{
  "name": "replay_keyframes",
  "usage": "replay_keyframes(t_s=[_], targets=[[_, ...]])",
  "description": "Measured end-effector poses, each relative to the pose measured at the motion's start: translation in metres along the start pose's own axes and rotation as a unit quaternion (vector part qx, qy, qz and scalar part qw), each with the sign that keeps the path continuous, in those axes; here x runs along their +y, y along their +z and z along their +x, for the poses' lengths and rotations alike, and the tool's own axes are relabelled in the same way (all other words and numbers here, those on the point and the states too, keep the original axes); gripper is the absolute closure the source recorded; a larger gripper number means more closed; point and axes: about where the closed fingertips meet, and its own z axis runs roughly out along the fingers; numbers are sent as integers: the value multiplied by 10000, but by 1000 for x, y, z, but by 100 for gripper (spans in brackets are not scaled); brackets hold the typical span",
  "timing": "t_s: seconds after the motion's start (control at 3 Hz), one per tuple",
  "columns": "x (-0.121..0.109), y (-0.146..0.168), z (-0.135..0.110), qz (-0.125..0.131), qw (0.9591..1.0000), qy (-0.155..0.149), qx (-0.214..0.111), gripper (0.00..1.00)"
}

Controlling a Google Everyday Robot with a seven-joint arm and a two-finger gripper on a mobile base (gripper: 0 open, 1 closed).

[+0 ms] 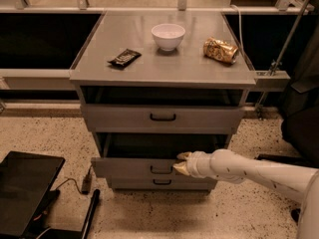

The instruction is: Open middle drawer

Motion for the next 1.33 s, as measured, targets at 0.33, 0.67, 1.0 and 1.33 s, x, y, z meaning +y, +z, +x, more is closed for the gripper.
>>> replay_keyframes(t_s=[0.33,0.67,1.0,1.33], targets=[[13,-7,8,-26,9999,99,-6,100],[13,-9,5,-26,9999,99,-6,100],[24,-15,11,-52,9998,186,-11,100],[24,-17,10,-53,9998,187,-11,100]])
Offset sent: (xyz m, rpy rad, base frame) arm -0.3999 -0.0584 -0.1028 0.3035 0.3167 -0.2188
